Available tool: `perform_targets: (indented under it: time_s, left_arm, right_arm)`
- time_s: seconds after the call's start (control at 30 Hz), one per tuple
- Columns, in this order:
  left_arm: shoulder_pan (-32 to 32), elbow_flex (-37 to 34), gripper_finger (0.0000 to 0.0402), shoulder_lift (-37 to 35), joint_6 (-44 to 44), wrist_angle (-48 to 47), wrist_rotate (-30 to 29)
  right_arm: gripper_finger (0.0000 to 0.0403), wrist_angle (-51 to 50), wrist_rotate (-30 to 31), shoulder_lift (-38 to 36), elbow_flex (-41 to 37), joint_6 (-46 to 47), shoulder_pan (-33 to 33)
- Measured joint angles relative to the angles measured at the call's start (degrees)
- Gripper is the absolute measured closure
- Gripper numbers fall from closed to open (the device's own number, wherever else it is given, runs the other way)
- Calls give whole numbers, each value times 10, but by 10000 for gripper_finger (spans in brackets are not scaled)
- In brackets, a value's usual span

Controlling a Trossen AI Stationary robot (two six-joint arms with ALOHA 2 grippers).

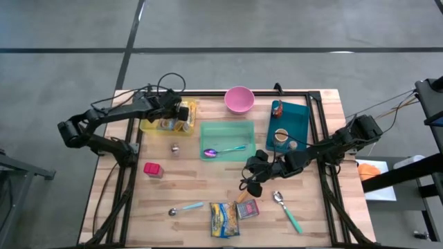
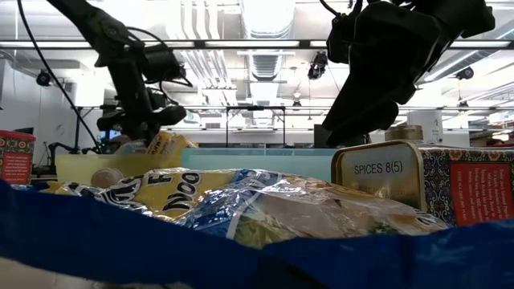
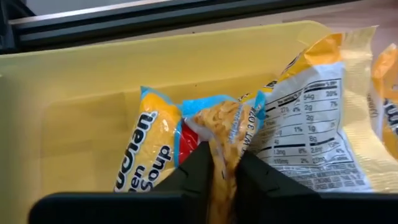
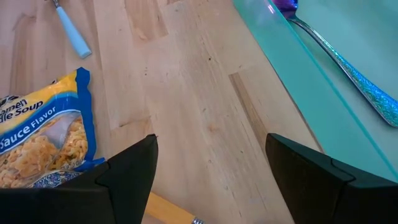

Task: Pick & Place Food Item
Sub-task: Put the light blue noodle pack into the yellow bin, then put the left red seasoning can into the blue bin

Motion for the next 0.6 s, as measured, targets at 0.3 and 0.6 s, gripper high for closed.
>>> perform_targets:
  time_s: [0.3, 0.6]
  left_arm:
    - [0, 5, 260, -1, 3, 0, 3]
    - [0, 12, 188, -15, 18, -4, 21]
  right_arm:
    - [108, 0, 0, 0, 0, 0, 0]
    - [108, 0, 0, 0, 0, 0, 0]
